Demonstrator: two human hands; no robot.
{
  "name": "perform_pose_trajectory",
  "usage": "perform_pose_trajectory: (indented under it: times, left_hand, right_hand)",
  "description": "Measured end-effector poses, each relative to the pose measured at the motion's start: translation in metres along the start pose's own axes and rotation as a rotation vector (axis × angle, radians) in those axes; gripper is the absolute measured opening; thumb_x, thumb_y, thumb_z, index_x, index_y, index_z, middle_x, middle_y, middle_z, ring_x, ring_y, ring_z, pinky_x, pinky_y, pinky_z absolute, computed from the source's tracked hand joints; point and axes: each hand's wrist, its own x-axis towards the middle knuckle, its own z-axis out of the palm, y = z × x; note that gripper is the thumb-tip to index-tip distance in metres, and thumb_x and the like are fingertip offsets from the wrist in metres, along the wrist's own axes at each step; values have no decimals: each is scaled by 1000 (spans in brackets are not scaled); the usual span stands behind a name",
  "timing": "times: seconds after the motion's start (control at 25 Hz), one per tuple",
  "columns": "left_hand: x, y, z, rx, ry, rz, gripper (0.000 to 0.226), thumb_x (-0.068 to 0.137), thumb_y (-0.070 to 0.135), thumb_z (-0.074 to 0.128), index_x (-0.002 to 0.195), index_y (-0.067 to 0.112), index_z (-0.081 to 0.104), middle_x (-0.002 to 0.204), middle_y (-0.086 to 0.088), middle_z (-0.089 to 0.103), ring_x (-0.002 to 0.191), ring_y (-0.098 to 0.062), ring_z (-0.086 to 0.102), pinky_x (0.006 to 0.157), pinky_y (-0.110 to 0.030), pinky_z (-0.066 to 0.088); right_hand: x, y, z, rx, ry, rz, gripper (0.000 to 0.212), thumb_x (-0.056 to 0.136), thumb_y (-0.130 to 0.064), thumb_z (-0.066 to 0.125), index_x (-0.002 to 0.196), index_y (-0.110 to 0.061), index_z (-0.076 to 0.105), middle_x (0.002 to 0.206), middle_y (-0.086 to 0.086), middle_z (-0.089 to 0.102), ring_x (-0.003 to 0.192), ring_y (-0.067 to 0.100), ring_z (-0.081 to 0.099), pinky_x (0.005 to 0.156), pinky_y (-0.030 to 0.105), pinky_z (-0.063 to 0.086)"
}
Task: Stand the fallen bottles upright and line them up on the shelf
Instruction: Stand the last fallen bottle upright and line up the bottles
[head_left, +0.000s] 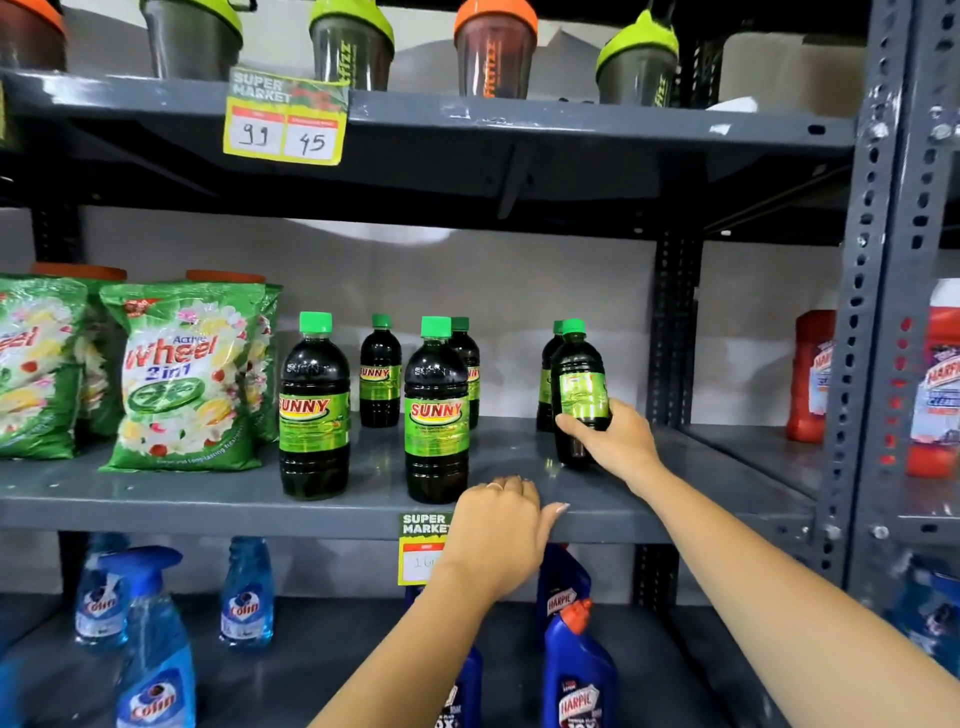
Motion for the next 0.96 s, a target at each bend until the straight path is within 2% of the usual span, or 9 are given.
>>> perform_pose_trajectory:
  times: [0.12,0.2,0.32,0.44,0.52,0.6,0.72,0.84,0.96]
  left_hand:
    - [-1,4,-2,18,-8,-16,57,95,46,22,79,13,65,73,-6,68,63,-24,64,53,-31,46]
    - [0,5,-3,8,7,-24,58,96,46,19,81,12,64,75,-6,68,66,-24,64,55,-32,47]
    - [-2,6,-3,-1,37,-35,59,96,46,18,82,12,64,76,-6,68,67,-24,63,56,-32,47]
    - [-2,6,-2,1,48,-38,57,96,46,19,80,12,63,75,-6,67,66,-24,63,55,-32,47]
    - [-2,6,-1,5,49,-38,57,96,45,20,79,12,63,73,-6,67,65,-24,63,55,-31,47]
    - [-3,6,-1,9,64,-39,56,96,44,21,78,12,63,72,-5,66,63,-23,63,54,-30,47]
    - [-3,6,1,10,86,-37,54,96,44,24,77,13,63,71,-5,66,62,-23,62,54,-30,47]
    - [-4,7,1,30,94,-38,52,96,43,26,75,13,63,68,-3,65,60,-21,61,53,-28,46]
    - [-3,7,2,29,107,-44,52,96,43,26,75,14,63,68,-3,65,60,-21,61,54,-28,46]
  right_hand:
    - [-2,8,4,-29,-5,-22,72,63,-50,82,118,-15,51,111,1,62,105,21,57,81,34,47]
    - [-2,10,5,-29,-32,2,78,63,-49,83,122,-17,44,115,1,59,107,22,56,82,35,46]
    - [-2,12,0,236,-130,77,76,71,-35,81,133,-21,39,117,-3,59,106,18,55,87,31,44]
    - [1,18,-4,414,-191,126,57,77,-10,76,127,-19,49,123,3,63,107,18,58,90,29,44]
    - [1,19,-2,390,-186,117,62,74,-14,81,126,-18,48,123,3,60,108,19,58,93,32,46]
    - [1,18,1,312,-174,101,75,67,-27,87,126,-21,41,124,0,57,109,19,57,95,38,48]
    - [0,14,0,295,-220,51,87,69,-30,84,139,-26,31,127,-8,51,112,15,53,96,35,44]
    - [2,17,-1,397,-223,92,75,76,-15,79,140,-21,39,133,1,56,110,17,55,88,29,42]
    - [0,17,1,289,-183,70,82,69,-29,85,136,-21,39,131,3,54,112,19,54,91,34,46]
